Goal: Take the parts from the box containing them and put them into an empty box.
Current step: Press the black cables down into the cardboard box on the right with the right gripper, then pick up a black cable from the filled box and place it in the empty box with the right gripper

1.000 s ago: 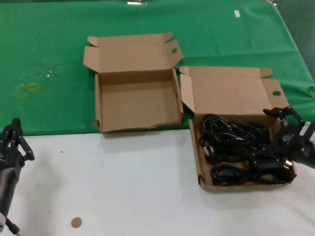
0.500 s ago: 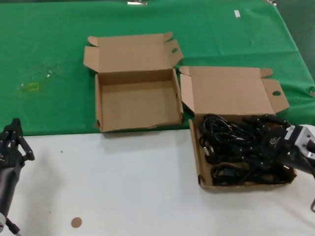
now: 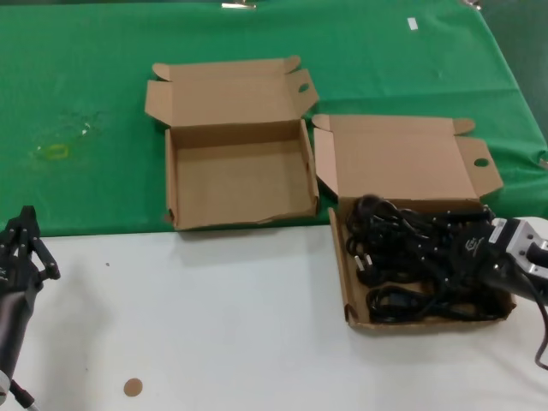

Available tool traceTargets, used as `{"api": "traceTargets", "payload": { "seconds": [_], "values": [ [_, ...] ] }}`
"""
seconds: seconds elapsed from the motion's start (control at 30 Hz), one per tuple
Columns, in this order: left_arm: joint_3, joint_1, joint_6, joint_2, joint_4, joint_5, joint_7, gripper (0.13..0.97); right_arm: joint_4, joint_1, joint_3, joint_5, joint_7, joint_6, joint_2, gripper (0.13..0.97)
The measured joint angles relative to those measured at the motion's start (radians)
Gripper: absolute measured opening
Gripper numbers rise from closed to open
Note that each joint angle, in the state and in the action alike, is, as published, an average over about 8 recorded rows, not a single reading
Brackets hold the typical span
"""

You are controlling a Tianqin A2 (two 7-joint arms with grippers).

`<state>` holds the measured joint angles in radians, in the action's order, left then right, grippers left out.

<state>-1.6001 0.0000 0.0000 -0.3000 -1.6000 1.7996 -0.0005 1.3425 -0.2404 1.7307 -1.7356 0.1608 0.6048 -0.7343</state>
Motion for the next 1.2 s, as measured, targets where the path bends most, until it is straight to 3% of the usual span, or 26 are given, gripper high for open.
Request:
{"api": "traceTargets", "payload": {
  "seconds": [0.2, 0.6, 0.9, 1.2],
  "values": [
    [0.0, 0.0, 0.0, 0.0, 0.0, 0.0, 0.0, 0.144, -0.001, -0.005, 0.001, 0.003, 0.001, -0.002, 0.001, 0.253],
    [0.0, 0.0, 0.0, 0.0, 0.0, 0.0, 0.0, 0.144, 0.029, -0.014, 0.002, 0.015, -0.02, -0.006, -0.016, 0.179],
    [0.0, 0.0, 0.0, 0.0, 0.0, 0.0, 0.0, 0.144, 0.085, -0.053, 0.025, 0.054, -0.072, -0.014, -0.03, 0.167],
    [0.0, 0.0, 0.0, 0.0, 0.0, 0.0, 0.0, 0.144, 0.098, -0.176, 0.101, 0.148, -0.142, -0.009, 0.014, 0.167]
  ]
}}
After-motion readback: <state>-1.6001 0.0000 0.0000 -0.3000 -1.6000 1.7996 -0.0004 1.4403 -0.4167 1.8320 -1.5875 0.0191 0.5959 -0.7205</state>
